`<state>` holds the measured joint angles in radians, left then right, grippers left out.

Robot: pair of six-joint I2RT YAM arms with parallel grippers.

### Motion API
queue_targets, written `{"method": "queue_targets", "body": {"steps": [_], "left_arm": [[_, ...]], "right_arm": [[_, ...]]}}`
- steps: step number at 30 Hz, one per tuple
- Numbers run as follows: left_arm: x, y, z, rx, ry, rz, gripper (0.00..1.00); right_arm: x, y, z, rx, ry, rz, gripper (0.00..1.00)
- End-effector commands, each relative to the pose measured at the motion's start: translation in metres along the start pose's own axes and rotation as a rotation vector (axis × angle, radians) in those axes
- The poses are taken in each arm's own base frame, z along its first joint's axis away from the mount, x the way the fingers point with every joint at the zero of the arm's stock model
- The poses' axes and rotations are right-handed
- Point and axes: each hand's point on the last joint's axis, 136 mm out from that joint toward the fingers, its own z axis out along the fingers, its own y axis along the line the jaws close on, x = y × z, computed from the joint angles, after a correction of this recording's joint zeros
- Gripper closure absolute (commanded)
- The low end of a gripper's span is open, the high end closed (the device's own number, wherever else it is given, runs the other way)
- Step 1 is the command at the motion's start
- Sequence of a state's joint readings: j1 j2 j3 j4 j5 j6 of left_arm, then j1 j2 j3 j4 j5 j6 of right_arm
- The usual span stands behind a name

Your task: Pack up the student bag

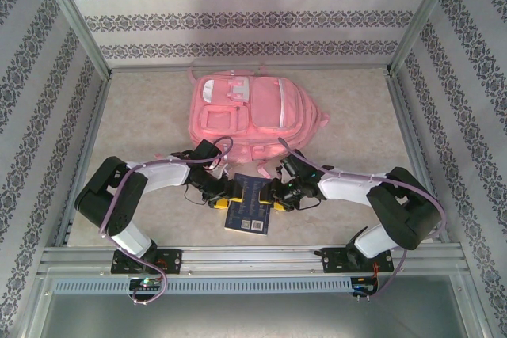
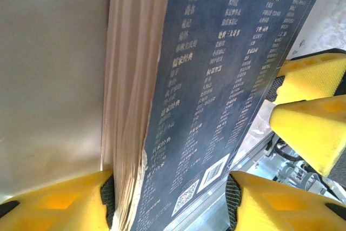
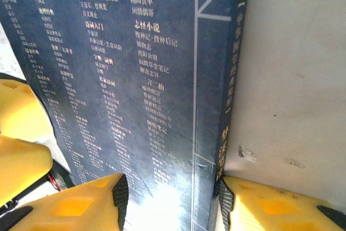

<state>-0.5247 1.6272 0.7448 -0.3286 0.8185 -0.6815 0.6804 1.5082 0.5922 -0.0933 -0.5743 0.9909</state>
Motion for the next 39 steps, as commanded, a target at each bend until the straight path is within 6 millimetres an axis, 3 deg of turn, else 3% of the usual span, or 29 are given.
{"method": "queue_targets", "body": {"steps": [1, 7, 11, 24, 29, 35, 39], "left_arm": [[0.006, -0.003, 0.016, 0.019, 0.045, 0.028, 0.46], [0.007, -0.005, 0.019, 0.021, 0.052, 0.038, 0.52], [0.006, -0.006, 0.019, 0.02, 0.059, 0.047, 0.54], [0.01, -0.004, 0.018, 0.015, 0.072, 0.064, 0.61], [0.013, -0.003, 0.018, 0.026, 0.075, 0.063, 0.76], [0.013, -0.018, 0.017, 0.107, 0.076, 0.082, 0.97], [0.012, -0.031, 0.01, 0.149, 0.072, 0.104, 1.0]], "right_arm": [[-0.008, 0.046, 0.011, -0.181, 0.011, -0.088, 0.51], [-0.006, 0.077, -0.008, -0.305, 0.017, -0.133, 0.53], [0.0, 0.084, -0.014, -0.34, 0.035, -0.158, 0.55], [0.001, 0.07, -0.013, -0.342, 0.017, -0.128, 0.55], [0.006, 0.067, -0.022, -0.361, 0.011, -0.136, 0.46], [0.008, 0.063, -0.028, -0.362, -0.004, -0.141, 0.42], [0.002, 0.046, -0.029, -0.305, -0.043, -0.114, 0.41]]}}
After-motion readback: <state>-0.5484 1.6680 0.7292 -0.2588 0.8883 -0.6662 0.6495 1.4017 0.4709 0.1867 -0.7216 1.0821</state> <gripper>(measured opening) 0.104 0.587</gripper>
